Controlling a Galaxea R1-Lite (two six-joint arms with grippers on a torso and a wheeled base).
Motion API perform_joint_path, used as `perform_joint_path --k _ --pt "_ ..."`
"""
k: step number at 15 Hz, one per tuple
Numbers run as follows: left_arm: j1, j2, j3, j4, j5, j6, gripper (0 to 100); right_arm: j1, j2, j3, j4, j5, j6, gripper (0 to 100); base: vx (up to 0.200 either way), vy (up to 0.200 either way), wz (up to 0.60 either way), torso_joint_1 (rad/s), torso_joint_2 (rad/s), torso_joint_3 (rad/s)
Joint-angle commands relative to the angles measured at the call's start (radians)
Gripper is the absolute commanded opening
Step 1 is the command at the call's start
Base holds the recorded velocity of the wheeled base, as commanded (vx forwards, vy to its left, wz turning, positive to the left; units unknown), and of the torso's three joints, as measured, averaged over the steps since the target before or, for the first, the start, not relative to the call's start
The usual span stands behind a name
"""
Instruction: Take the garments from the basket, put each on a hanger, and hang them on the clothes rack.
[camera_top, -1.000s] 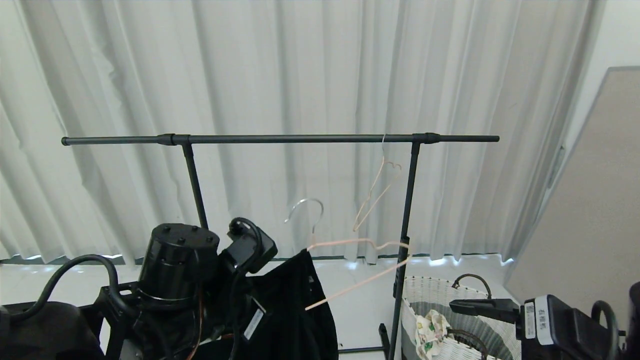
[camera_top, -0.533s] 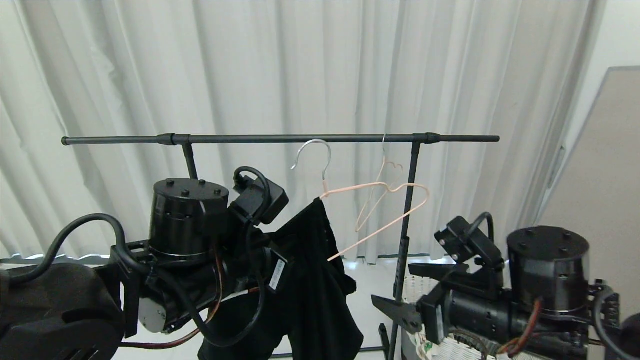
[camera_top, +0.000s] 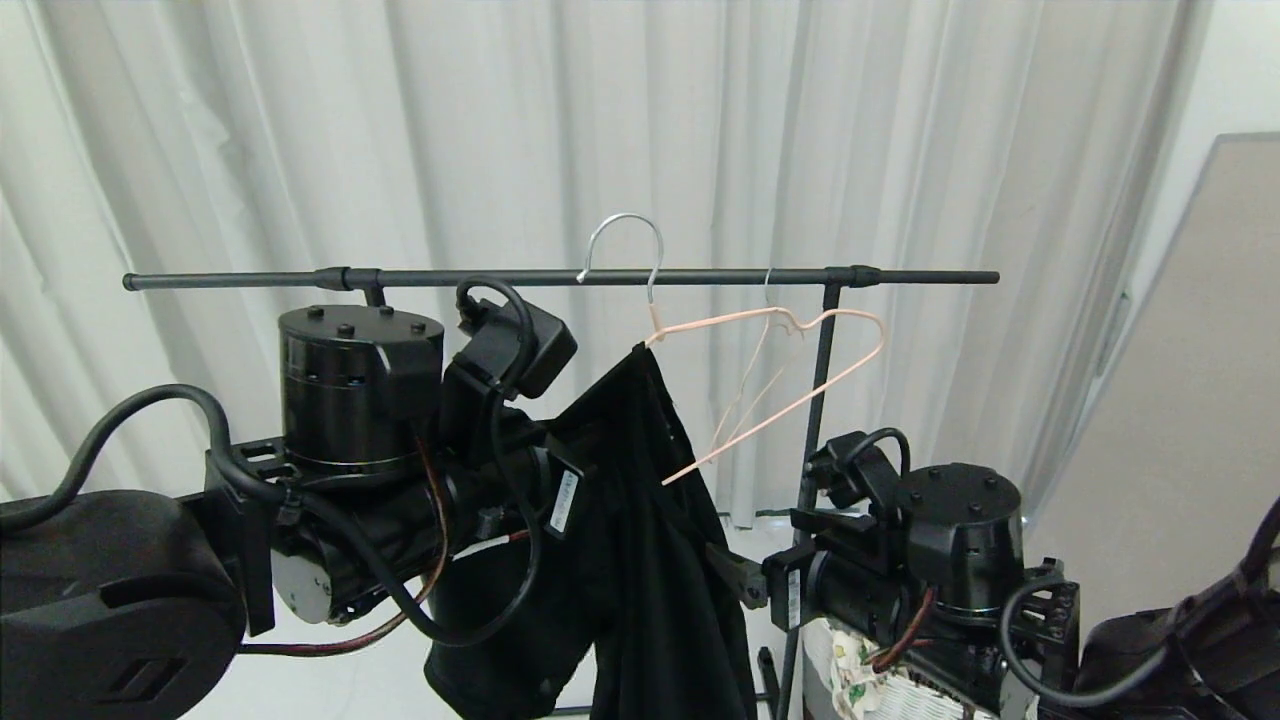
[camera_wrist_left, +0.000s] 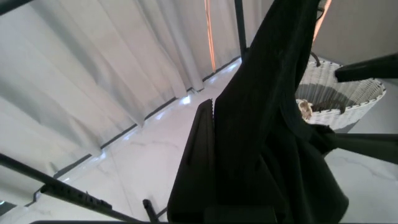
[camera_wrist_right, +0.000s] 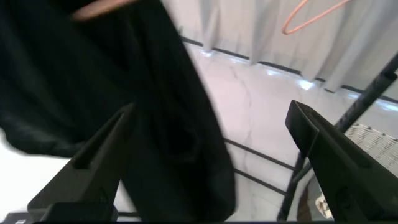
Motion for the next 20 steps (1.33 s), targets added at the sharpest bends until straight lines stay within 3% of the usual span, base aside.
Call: perform_joint_path --k 1,9,17,20 --pt "-0.006 -0.014 0.000 -0.001 0.000 0.000 0 -0.002 0.036 0.000 -0.002 -0.002 0.000 100 0.000 0.000 0.00 0.000 0.00 0.000" --pt "-0.012 -0.012 0.000 -0.001 0.000 0.000 0 -0.048 0.037 0.001 -0.004 -0.006 -0.003 100 0.000 0.000 0.00 0.000 0.00 0.000" --pt "-0.053 -0.012 -0.002 -0.002 -0.002 0.000 0 -0.025 0.080 0.000 -0.004 -0.008 -0.052 100 0.000 0.000 0.00 0.000 0.00 0.000" --pt "-0.050 -0.014 0.001 -0.002 0.001 0.000 0 -0.079 0.097 0.029 -0.004 -0.068 -0.086 100 0.000 0.000 0.00 0.000 0.00 0.000"
